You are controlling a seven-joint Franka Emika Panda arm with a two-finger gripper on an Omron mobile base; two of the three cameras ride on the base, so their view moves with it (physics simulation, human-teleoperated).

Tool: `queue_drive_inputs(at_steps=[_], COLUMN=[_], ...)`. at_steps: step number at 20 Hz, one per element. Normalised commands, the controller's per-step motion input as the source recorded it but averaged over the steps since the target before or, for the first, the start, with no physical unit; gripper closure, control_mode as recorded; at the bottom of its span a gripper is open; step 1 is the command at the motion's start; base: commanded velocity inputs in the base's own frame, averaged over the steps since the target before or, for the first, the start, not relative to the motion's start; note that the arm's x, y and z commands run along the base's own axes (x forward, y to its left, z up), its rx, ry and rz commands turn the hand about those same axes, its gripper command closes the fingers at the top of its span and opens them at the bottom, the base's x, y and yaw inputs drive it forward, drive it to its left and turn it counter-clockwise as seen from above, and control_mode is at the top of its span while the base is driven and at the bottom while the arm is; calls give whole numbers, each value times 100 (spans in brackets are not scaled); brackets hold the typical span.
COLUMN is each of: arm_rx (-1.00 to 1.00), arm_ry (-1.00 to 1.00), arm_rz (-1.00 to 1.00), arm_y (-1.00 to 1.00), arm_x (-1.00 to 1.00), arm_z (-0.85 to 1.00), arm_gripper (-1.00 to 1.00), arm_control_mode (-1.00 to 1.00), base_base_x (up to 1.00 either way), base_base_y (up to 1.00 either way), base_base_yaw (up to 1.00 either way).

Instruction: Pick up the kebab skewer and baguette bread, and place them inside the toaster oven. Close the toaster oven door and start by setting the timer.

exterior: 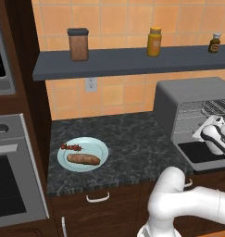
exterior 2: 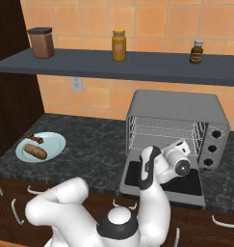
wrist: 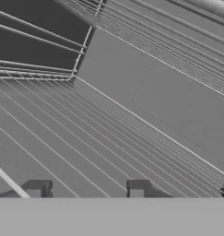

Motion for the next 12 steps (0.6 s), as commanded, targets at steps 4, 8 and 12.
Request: queue_drive_inputs(at_steps=[4, 8, 12], arm_rx=[0, 0, 0], arm_ry=[0, 0, 5], arm_rz=[0, 0, 0], arm_y=[0, 0, 0], arm_x=[-42, -57, -65], arm_z=[0, 0, 0], arm_gripper=[100, 100, 100], arm_control_mode=[-100, -100, -100], base_base_x=[0, 0, 0], base_base_y=[0, 0, 0], base_base_yaw=[0, 0, 0])
